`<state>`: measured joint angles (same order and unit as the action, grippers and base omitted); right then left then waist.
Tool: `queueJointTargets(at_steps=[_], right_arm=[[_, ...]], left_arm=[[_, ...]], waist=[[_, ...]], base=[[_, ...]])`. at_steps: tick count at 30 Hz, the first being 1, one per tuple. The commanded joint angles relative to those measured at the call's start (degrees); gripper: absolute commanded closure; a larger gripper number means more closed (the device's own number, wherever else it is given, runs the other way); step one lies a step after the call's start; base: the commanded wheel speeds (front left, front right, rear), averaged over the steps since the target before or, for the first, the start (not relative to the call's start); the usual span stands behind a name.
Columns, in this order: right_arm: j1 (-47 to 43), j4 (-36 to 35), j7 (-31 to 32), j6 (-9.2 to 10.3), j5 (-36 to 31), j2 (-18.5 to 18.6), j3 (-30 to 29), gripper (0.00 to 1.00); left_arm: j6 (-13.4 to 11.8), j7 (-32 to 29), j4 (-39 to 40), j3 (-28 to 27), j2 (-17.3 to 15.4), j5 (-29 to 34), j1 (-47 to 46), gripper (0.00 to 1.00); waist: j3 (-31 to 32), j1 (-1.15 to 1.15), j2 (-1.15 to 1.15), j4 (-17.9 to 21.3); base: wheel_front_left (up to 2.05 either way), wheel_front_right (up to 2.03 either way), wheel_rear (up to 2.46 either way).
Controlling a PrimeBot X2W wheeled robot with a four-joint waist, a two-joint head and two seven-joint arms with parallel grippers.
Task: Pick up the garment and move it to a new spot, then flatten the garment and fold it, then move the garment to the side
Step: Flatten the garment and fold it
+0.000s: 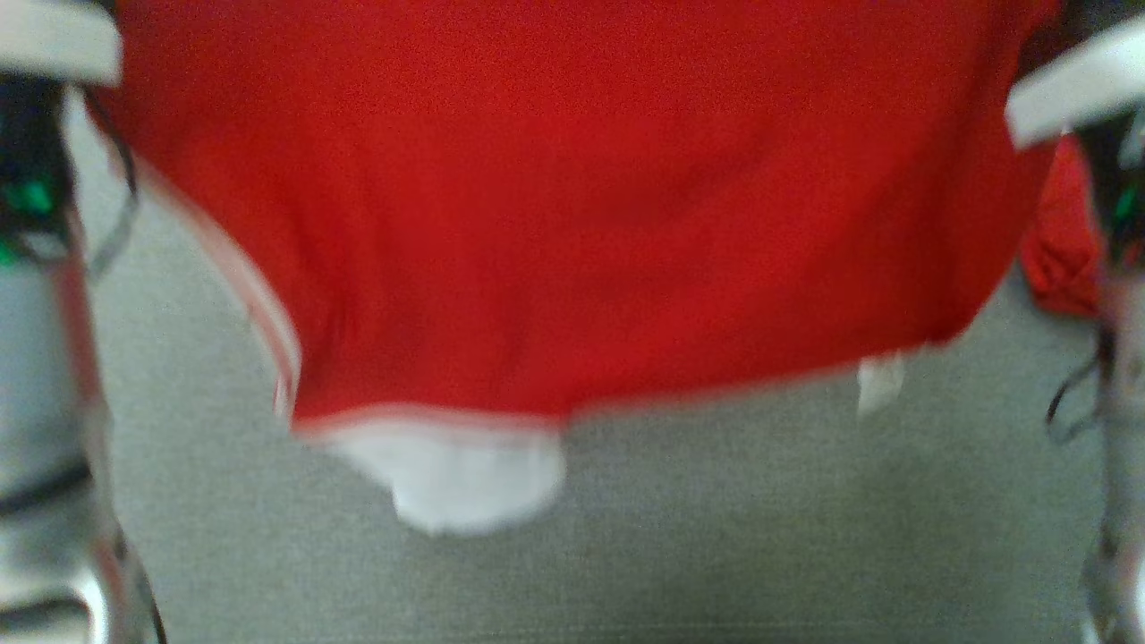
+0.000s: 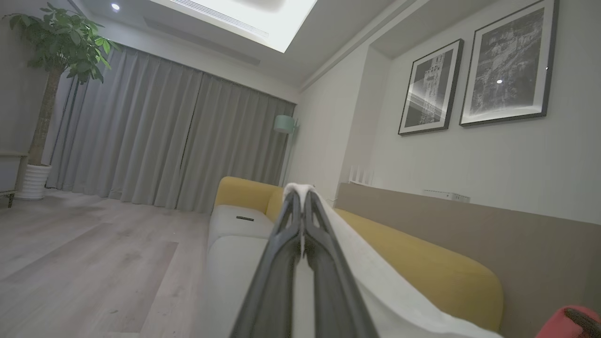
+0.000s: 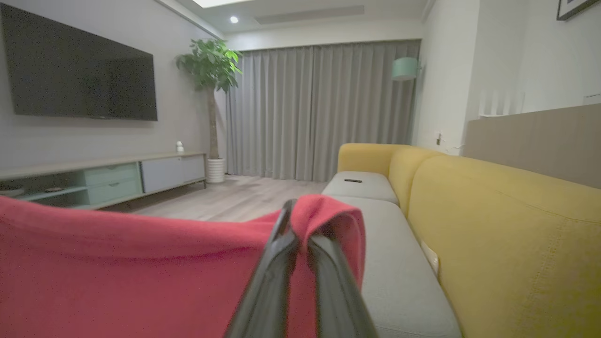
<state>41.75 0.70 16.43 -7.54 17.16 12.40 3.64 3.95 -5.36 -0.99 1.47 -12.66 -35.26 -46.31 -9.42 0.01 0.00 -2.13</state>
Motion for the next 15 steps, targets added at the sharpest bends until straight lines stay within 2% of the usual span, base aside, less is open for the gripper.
queueJointTargets(at_steps=[1, 5, 9, 15], right_arm=[[6.93, 1.54, -1.24, 0.05, -0.55, 0.94, 1.51, 1.00], [20.47, 14.28, -6.61, 0.05, -1.91, 3.03, 4.61, 1.00], [32.34, 26.15, -14.44, 0.05, -4.62, 4.02, 6.10, 1.00], [38.72, 40.94, -25.27, 0.05, -7.15, 3.90, 6.91, 1.00]], left_arm=[[0.88, 0.39, -1.56, -0.99, -3.82, 1.29, -7.66, 1.00], [2.31, 3.93, -13.27, 1.13, -6.06, 3.84, -21.14, 1.00], [2.94, 9.55, -24.05, 2.11, -6.86, 5.04, -32.20, 1.00], [3.44, 16.07, -34.27, 6.34, -5.98, 5.17, -36.93, 1.00]], waist=[[-7.71, -0.01, 0.00, 1.09], [-13.05, -0.01, 0.00, 0.94], [-15.66, -0.01, 0.00, 0.23], [-16.26, -0.01, 0.00, -1.58]], base=[[0.00, 0.00, 0.00], [0.00, 0.00, 0.00], [0.00, 0.00, 0.00], [0.00, 0.00, 0.00]])
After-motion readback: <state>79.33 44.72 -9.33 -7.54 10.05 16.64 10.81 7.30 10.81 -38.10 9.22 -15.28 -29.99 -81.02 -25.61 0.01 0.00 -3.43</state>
